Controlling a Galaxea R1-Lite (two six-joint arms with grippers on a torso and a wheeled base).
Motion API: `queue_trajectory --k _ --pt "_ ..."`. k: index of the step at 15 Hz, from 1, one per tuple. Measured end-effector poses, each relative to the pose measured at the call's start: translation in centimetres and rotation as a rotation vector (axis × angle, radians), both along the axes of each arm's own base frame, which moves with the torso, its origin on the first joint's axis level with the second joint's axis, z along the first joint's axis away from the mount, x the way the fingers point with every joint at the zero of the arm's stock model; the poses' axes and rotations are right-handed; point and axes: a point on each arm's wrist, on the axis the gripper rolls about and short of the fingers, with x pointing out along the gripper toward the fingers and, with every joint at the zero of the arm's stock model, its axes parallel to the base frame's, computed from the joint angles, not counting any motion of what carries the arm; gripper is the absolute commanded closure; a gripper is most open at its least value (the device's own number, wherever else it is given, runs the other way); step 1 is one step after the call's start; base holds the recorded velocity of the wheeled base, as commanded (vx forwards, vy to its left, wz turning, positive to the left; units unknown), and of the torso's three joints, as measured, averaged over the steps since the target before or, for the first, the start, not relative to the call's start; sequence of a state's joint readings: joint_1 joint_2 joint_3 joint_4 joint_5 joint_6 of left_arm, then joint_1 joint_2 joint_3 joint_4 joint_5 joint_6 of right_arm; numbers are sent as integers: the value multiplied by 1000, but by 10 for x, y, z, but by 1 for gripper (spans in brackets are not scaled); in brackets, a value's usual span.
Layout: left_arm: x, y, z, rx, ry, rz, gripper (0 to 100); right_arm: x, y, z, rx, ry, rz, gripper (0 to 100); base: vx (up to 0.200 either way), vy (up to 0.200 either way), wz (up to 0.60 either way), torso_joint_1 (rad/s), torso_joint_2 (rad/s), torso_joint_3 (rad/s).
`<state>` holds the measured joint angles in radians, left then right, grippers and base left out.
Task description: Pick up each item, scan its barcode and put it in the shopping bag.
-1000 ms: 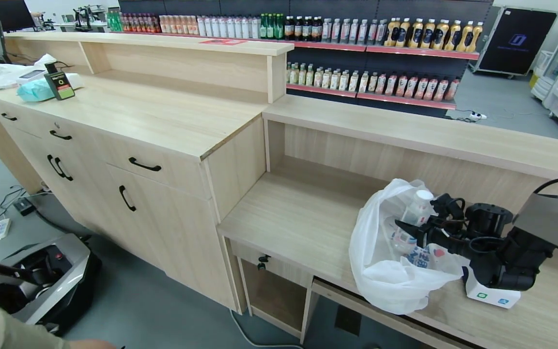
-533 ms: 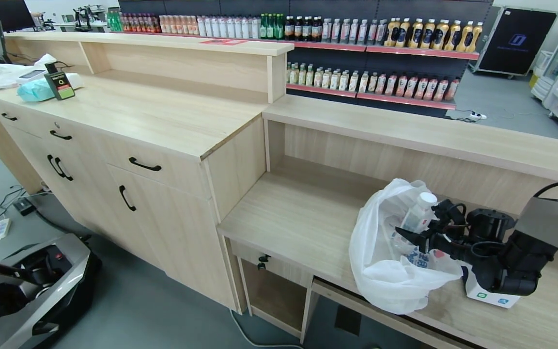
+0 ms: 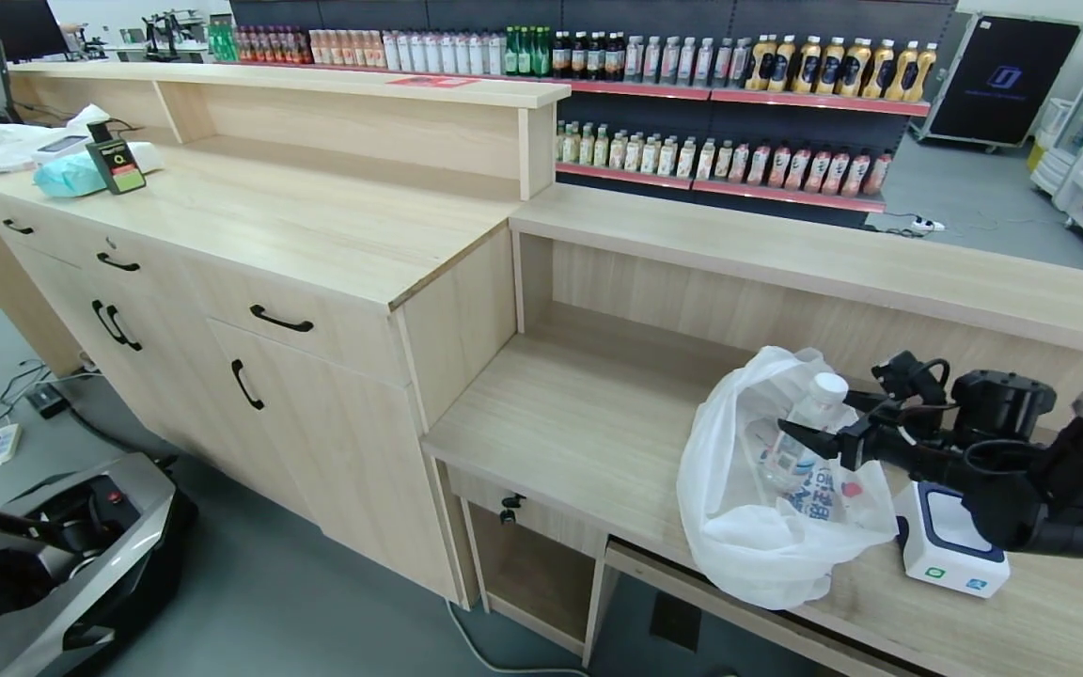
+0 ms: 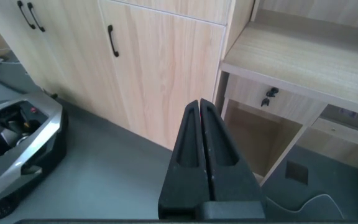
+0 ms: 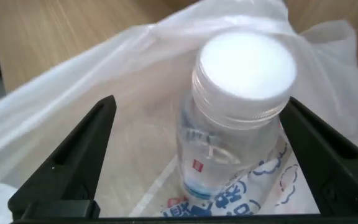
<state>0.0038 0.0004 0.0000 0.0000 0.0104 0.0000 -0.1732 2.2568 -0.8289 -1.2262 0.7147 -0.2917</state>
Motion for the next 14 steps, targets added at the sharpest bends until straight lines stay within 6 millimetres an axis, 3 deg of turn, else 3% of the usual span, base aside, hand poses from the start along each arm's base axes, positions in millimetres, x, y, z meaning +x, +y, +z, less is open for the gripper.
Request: queue_trajectory --k 4,7,10,14 --pt "0 0 0 0 0 1 100 -57 -3 85 -5 -18 -36 0 0 0 0 0 0 0" --pt "0 0 0 0 0 0 100 -123 -35 140 -46 -89 -213 0 0 0 -200 -1 1 1" --pt "0 0 0 0 0 1 100 -168 -62 161 -130 -93 -668 0 0 0 -600 2 1 4" --pt "0 0 0 0 0 0 100 -197 -79 163 -148 52 -1290 0 0 0 -600 6 4 2"
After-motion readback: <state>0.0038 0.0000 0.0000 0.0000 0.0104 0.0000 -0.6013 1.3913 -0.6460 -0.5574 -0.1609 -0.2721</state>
